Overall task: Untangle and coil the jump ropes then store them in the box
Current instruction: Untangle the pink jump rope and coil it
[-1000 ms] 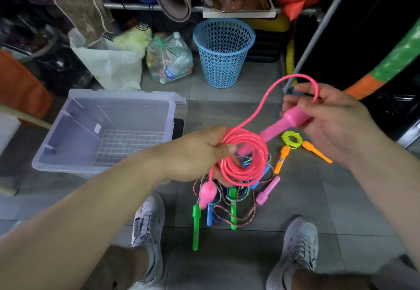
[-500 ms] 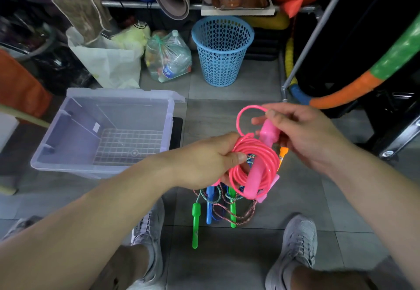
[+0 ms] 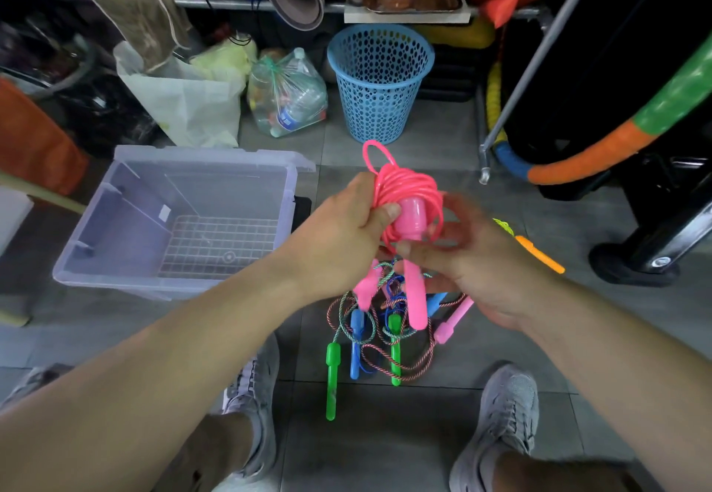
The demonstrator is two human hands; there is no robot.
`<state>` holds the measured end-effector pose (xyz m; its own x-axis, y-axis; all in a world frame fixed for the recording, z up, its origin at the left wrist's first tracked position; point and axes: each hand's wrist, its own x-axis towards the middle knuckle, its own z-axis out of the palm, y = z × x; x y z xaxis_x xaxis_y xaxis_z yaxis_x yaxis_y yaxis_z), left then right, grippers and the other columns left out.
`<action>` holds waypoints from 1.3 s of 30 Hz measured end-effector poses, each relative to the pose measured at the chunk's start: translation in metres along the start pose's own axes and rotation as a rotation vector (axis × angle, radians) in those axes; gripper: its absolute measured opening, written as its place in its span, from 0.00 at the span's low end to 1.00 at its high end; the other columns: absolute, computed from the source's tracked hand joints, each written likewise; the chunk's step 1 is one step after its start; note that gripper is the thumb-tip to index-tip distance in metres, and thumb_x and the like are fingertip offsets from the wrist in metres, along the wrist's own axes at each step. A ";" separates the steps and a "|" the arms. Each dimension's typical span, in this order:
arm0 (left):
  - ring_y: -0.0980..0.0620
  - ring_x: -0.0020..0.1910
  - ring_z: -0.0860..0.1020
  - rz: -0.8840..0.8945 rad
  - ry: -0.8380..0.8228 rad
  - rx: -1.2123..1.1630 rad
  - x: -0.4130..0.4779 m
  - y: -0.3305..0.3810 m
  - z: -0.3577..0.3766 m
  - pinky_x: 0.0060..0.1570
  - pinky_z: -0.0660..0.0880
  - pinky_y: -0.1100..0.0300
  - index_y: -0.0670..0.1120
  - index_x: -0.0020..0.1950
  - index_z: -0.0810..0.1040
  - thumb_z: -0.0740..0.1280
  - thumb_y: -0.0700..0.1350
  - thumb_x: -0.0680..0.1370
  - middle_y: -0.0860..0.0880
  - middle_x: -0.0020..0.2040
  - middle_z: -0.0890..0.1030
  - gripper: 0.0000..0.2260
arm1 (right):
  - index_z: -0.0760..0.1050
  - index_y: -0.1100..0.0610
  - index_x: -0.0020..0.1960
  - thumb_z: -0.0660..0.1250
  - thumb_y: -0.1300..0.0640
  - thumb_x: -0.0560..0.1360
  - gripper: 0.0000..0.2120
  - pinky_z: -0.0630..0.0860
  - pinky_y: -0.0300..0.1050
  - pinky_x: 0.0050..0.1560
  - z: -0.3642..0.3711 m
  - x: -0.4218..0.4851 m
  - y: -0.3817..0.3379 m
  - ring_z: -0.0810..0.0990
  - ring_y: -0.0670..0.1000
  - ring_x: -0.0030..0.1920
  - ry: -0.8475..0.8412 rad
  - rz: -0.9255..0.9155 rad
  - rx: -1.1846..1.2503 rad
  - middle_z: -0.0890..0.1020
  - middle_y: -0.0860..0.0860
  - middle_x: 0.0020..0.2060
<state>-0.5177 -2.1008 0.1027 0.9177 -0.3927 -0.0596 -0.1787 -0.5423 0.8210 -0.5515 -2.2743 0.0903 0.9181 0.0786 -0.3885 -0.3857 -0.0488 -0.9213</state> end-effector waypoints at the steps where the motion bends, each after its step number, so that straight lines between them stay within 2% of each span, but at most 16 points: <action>1: 0.47 0.48 0.79 0.001 0.000 0.000 0.000 0.002 0.000 0.53 0.75 0.45 0.44 0.56 0.71 0.59 0.49 0.84 0.48 0.47 0.79 0.09 | 0.69 0.55 0.67 0.75 0.65 0.72 0.27 0.82 0.67 0.47 0.000 0.000 0.001 0.86 0.64 0.47 -0.027 0.009 0.003 0.84 0.61 0.53; 3: 0.51 0.42 0.76 -0.018 0.019 0.030 0.000 0.001 0.000 0.48 0.74 0.51 0.47 0.50 0.69 0.59 0.47 0.84 0.50 0.43 0.77 0.05 | 0.65 0.56 0.71 0.72 0.67 0.74 0.29 0.83 0.65 0.47 0.000 0.000 -0.001 0.86 0.66 0.45 -0.066 0.037 0.009 0.83 0.62 0.54; 6: 0.57 0.35 0.77 -0.118 0.132 0.049 0.002 0.002 -0.005 0.32 0.67 0.62 0.47 0.45 0.64 0.58 0.46 0.85 0.50 0.39 0.74 0.09 | 0.61 0.50 0.74 0.66 0.70 0.78 0.31 0.84 0.54 0.43 -0.010 -0.003 -0.005 0.87 0.63 0.44 -0.187 0.082 -0.075 0.83 0.60 0.53; 8: 0.63 0.29 0.77 -0.232 0.186 0.007 0.006 -0.001 -0.014 0.28 0.69 0.68 0.48 0.42 0.63 0.57 0.45 0.85 0.49 0.37 0.74 0.12 | 0.68 0.53 0.69 0.62 0.73 0.78 0.25 0.83 0.47 0.42 -0.017 -0.008 -0.011 0.86 0.55 0.42 -0.279 0.080 -0.221 0.84 0.55 0.44; 10: 0.57 0.32 0.78 -0.298 0.204 0.018 0.011 -0.010 -0.021 0.30 0.70 0.69 0.50 0.41 0.63 0.57 0.48 0.85 0.47 0.40 0.77 0.12 | 0.75 0.52 0.60 0.58 0.75 0.76 0.23 0.79 0.47 0.38 -0.026 -0.008 -0.017 0.81 0.51 0.35 -0.235 0.096 -0.203 0.79 0.54 0.38; 11: 0.52 0.38 0.80 -0.314 0.206 0.011 0.012 -0.013 -0.023 0.39 0.76 0.62 0.50 0.42 0.64 0.58 0.50 0.84 0.45 0.43 0.79 0.11 | 0.76 0.53 0.56 0.59 0.73 0.76 0.18 0.76 0.47 0.35 -0.029 -0.009 -0.023 0.77 0.51 0.32 -0.177 0.105 -0.112 0.76 0.54 0.35; 13: 0.43 0.47 0.82 -0.330 0.197 -0.045 0.014 -0.019 -0.023 0.50 0.80 0.45 0.51 0.46 0.67 0.58 0.56 0.79 0.45 0.49 0.82 0.09 | 0.76 0.55 0.47 0.65 0.55 0.76 0.04 0.68 0.45 0.32 -0.040 -0.006 -0.035 0.69 0.50 0.28 -0.089 0.135 0.137 0.72 0.53 0.32; 15: 0.41 0.50 0.82 -0.314 0.190 -0.081 0.014 -0.020 -0.023 0.54 0.79 0.40 0.53 0.48 0.69 0.57 0.57 0.76 0.45 0.51 0.82 0.09 | 0.74 0.54 0.41 0.65 0.38 0.73 0.19 0.66 0.42 0.31 -0.055 -0.002 -0.044 0.66 0.48 0.27 0.092 0.170 0.263 0.71 0.50 0.30; 17: 0.40 0.51 0.82 -0.284 0.168 -0.117 0.014 -0.016 -0.021 0.54 0.79 0.39 0.55 0.49 0.70 0.58 0.55 0.77 0.44 0.51 0.82 0.07 | 0.74 0.54 0.40 0.65 0.34 0.73 0.23 0.69 0.40 0.32 -0.062 0.005 -0.043 0.67 0.47 0.27 0.311 0.197 0.334 0.70 0.49 0.30; 21: 0.43 0.45 0.84 -0.263 0.112 -0.249 0.012 -0.007 -0.014 0.47 0.83 0.47 0.47 0.57 0.71 0.58 0.45 0.85 0.42 0.51 0.83 0.04 | 0.75 0.54 0.46 0.64 0.39 0.78 0.18 0.75 0.46 0.40 -0.055 0.018 -0.023 0.73 0.47 0.26 0.500 0.192 0.321 0.74 0.48 0.24; 23: 0.46 0.45 0.85 -0.268 0.068 -0.448 0.011 -0.005 -0.010 0.44 0.83 0.52 0.45 0.59 0.72 0.58 0.40 0.85 0.42 0.50 0.83 0.06 | 0.75 0.50 0.45 0.63 0.37 0.78 0.16 0.76 0.52 0.51 -0.051 0.025 -0.012 0.79 0.50 0.34 0.538 0.142 0.195 0.78 0.45 0.22; 25: 0.48 0.42 0.85 -0.279 0.038 -0.601 0.010 -0.002 -0.009 0.44 0.84 0.52 0.46 0.58 0.74 0.57 0.39 0.85 0.43 0.46 0.84 0.07 | 0.76 0.48 0.46 0.63 0.34 0.76 0.17 0.76 0.54 0.56 -0.049 0.029 -0.006 0.82 0.53 0.44 0.521 0.101 0.071 0.83 0.45 0.29; 27: 0.47 0.41 0.85 -0.317 0.004 -0.721 0.010 0.000 -0.007 0.46 0.84 0.49 0.45 0.55 0.75 0.57 0.38 0.85 0.43 0.42 0.84 0.08 | 0.77 0.49 0.48 0.66 0.39 0.78 0.14 0.76 0.47 0.44 -0.047 0.031 -0.006 0.81 0.50 0.41 0.462 0.056 0.126 0.84 0.50 0.36; 29: 0.45 0.40 0.85 -0.362 -0.055 -0.829 0.007 0.002 -0.006 0.47 0.83 0.47 0.41 0.53 0.75 0.57 0.38 0.85 0.41 0.41 0.83 0.08 | 0.78 0.54 0.50 0.68 0.48 0.78 0.09 0.77 0.42 0.36 -0.045 0.030 -0.013 0.82 0.47 0.36 0.433 0.016 0.312 0.82 0.50 0.36; 33: 0.47 0.39 0.85 -0.398 -0.131 -0.887 0.003 0.003 -0.001 0.47 0.84 0.48 0.42 0.55 0.75 0.56 0.38 0.85 0.44 0.37 0.83 0.08 | 0.78 0.58 0.43 0.69 0.54 0.78 0.09 0.82 0.43 0.34 -0.044 0.028 -0.020 0.83 0.50 0.34 0.441 0.008 0.552 0.82 0.54 0.36; 39: 0.49 0.40 0.85 -0.390 -0.185 -0.865 0.004 -0.001 0.000 0.46 0.84 0.51 0.44 0.62 0.76 0.57 0.39 0.85 0.45 0.40 0.84 0.10 | 0.76 0.60 0.43 0.67 0.54 0.80 0.11 0.82 0.42 0.35 -0.046 0.028 -0.017 0.84 0.54 0.39 0.388 0.033 0.508 0.81 0.56 0.36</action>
<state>-0.5134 -2.1018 0.1018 0.7733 -0.4519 -0.4447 0.5182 0.0463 0.8540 -0.5153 -2.3167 0.0958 0.8344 -0.2857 -0.4713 -0.3225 0.4404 -0.8379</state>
